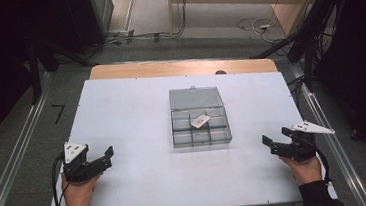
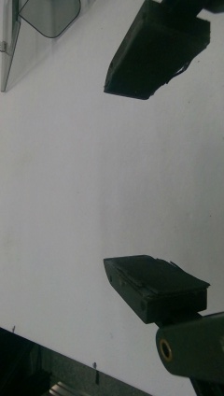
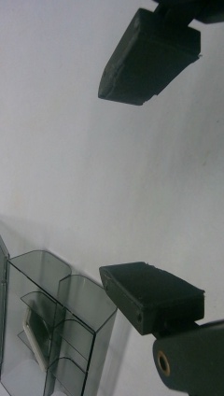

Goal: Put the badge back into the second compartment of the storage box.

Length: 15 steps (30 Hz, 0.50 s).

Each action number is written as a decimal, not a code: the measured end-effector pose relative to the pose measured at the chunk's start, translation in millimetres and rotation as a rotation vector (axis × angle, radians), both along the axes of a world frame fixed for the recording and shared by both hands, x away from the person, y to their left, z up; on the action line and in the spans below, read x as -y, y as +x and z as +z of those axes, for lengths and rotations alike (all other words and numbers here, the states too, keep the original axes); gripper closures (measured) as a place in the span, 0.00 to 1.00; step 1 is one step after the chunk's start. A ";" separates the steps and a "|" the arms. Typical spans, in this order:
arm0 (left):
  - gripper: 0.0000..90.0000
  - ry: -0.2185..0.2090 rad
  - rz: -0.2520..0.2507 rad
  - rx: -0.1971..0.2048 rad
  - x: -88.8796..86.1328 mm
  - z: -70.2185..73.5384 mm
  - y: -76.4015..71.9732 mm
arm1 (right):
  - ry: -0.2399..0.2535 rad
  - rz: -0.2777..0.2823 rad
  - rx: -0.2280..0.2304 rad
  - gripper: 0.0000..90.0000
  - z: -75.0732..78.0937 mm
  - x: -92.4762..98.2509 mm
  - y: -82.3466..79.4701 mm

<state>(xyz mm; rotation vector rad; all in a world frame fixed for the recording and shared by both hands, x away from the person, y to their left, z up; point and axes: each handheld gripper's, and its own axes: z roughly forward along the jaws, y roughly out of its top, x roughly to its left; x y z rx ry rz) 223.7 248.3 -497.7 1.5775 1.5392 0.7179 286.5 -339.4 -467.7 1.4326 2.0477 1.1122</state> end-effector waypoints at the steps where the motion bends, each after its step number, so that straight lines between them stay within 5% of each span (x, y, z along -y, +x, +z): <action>1: 0.16 0.000 0.000 0.001 0.3 0.2 -0.2 | -0.002 -0.003 0.000 0.14 -0.1 1.8 -1.5; 15: 0.16 -0.009 0.006 0.010 -2.4 1.1 -0.7 | -0.015 -0.020 0.000 0.14 -0.8 13.2 -7.8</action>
